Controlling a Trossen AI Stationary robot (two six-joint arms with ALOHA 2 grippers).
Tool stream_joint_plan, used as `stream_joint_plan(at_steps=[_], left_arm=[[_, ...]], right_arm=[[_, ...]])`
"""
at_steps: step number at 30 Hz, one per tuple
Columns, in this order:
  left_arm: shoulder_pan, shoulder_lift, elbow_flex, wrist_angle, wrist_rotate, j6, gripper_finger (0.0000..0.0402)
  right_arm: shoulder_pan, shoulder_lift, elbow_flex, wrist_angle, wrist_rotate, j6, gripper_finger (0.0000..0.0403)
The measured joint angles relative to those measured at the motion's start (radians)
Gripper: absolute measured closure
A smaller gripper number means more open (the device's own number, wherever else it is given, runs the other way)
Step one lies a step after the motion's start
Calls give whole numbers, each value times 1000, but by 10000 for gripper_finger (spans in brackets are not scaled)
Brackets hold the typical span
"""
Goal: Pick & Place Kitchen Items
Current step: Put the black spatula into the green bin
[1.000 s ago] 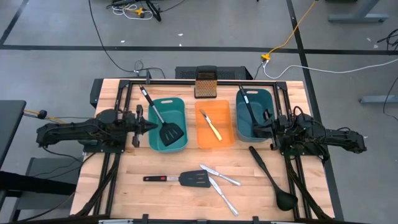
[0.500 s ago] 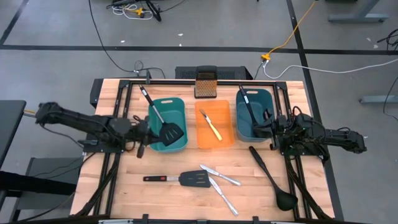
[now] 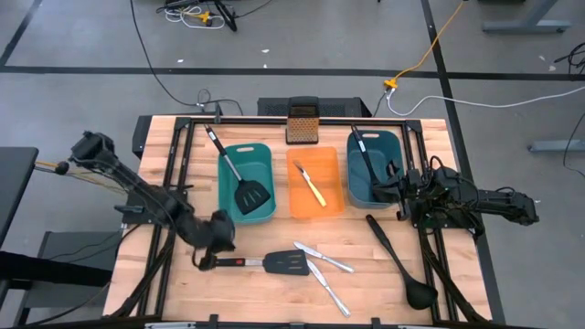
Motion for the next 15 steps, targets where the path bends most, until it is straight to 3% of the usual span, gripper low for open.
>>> stream_joint_plan(at_steps=[10, 15], left_arm=[[-69, 268, 109, -3, -6, -29, 224], [-69, 352, 117, -36, -10, -59, 178]], right_arm=[[0, 0, 0, -4, 0, 3, 387], [0, 0, 0, -10, 0, 12, 387]])
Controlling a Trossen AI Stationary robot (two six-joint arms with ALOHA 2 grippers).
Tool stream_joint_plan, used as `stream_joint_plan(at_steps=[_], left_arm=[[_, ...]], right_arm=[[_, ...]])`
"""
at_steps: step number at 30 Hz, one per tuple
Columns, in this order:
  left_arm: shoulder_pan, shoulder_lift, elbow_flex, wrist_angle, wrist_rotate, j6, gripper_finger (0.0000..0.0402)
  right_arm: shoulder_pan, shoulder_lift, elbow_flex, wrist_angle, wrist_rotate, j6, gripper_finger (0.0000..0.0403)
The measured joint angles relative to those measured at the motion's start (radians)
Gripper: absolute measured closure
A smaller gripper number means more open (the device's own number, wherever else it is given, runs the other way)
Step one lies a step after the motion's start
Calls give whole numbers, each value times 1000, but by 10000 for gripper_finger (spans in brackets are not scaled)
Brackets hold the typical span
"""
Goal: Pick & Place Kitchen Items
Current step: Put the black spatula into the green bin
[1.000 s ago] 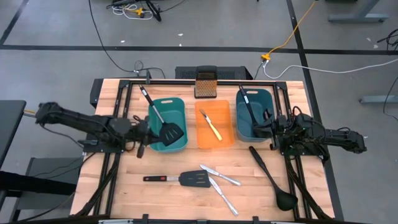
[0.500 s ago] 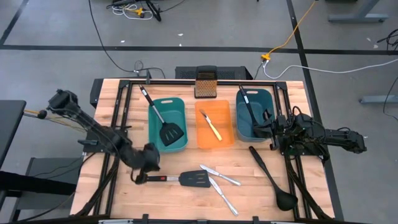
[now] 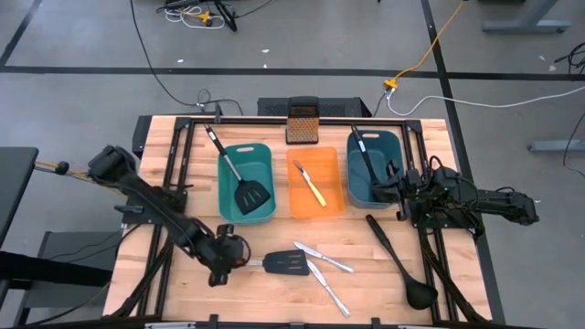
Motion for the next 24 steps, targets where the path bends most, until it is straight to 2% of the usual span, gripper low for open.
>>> stream_joint_plan(at_steps=[7, 14, 19, 24], left_arm=[[0, 75, 0, 2, 3, -9, 136], [0, 145, 4, 1, -14, 29, 133], [-7, 144, 2, -2, -29, 45, 166], [-10, 139, 0, -2, -7, 49, 242]], right_arm=[[0, 2, 0, -11, 8, 0, 387], [0, 2, 0, -18, 33, 0, 387], [0, 2, 0, -18, 33, 0, 387], [0, 3, 0, -26, 31, 11, 387]])
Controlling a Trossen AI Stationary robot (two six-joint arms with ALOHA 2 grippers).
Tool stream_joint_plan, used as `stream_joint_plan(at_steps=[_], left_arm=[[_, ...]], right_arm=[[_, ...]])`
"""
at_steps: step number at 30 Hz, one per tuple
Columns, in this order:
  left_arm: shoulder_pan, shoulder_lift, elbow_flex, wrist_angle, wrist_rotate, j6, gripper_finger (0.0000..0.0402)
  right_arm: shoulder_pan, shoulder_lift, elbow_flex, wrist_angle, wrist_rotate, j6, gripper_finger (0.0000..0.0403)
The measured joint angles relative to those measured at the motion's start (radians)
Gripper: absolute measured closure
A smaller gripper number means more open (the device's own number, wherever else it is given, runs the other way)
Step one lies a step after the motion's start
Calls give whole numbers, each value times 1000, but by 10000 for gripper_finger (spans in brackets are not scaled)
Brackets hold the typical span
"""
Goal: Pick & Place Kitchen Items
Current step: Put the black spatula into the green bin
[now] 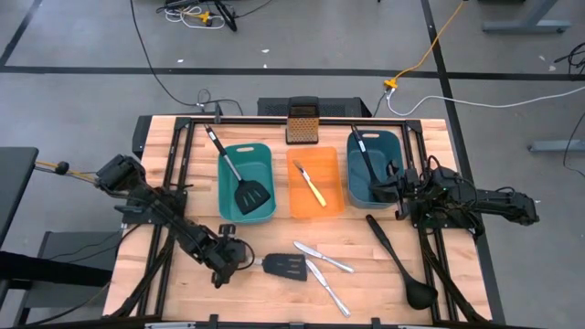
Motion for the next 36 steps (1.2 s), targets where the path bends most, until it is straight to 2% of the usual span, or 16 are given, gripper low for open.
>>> stream_joint_plan(at_steps=[3, 10, 16, 21, 24, 26, 30, 36], left_arm=[[0, -5, 0, 9, 32, 16, 286], [-7, -63, 25, -13, 91, 99, 287], [-4, -187, 103, -118, -62, 212, 287], [17, -344, 163, -239, -156, 323, 287], [45, -455, 165, -253, -220, 378, 287], [68, -539, 150, -251, -250, 400, 287], [105, -708, 64, -266, -241, 389, 287], [102, -969, -144, -200, -252, 317, 287]], right_arm=[[0, 0, 0, 0, 0, 0, 387], [0, 0, 0, -1, 0, 12, 387], [0, 0, 0, -7, 1, 13, 387], [0, 0, 0, -7, 2, 17, 387], [0, 1, 0, -7, 1, 18, 387], [0, 3, 0, -8, 2, 19, 387], [0, 6, 0, -9, 2, 22, 387], [0, 6, 0, -10, 2, 22, 387]])
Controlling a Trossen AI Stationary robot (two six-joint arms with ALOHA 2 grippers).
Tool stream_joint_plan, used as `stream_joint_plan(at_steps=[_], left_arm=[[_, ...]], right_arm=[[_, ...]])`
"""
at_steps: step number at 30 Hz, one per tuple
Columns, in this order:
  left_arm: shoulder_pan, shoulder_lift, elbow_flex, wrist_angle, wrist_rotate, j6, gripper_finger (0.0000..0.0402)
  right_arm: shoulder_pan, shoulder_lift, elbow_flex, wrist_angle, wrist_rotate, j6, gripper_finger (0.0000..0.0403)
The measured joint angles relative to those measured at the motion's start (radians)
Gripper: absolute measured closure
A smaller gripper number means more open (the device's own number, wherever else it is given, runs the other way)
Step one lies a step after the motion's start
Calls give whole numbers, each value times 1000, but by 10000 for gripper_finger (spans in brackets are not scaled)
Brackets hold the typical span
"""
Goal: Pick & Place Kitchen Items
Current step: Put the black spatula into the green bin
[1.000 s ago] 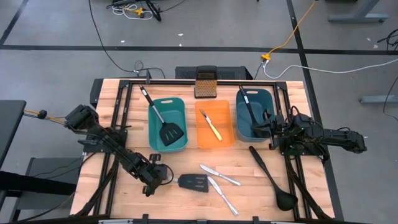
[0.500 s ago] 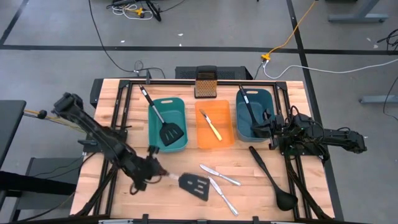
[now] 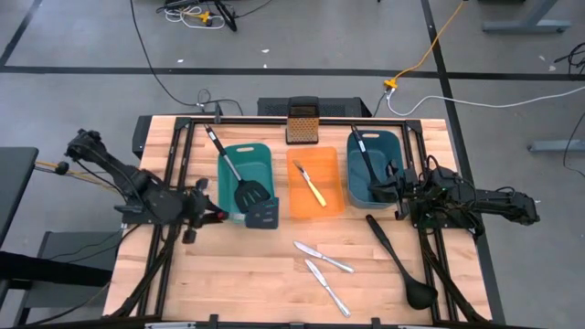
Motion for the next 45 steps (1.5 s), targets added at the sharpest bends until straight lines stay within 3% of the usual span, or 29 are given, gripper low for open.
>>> stream_joint_plan(at_steps=[5, 10, 14, 18, 23, 28, 37, 45], left_arm=[[0, -222, -151, 64, -53, -23, 287], [41, -269, -107, 60, -145, 61, 287], [92, -204, 35, -9, -246, 195, 287], [165, -66, 199, -241, -393, 311, 287], [292, 92, 326, -474, -460, 448, 287], [391, 173, 340, -576, -477, 712, 287], [448, 200, 340, -575, -636, 980, 287], [462, 201, 274, -582, -634, 1103, 287]], right_arm=[[0, 0, 0, 0, 0, 0, 387], [0, 0, 0, 3, 1, 0, 387], [0, 0, 0, 3, 13, 1, 387], [0, 0, 0, 4, 40, 19, 387], [0, 0, 0, 4, 43, 19, 387], [0, 0, 0, 0, 43, 19, 387], [0, 0, 0, -12, 43, 19, 387], [0, 0, 0, -18, 43, 19, 387]])
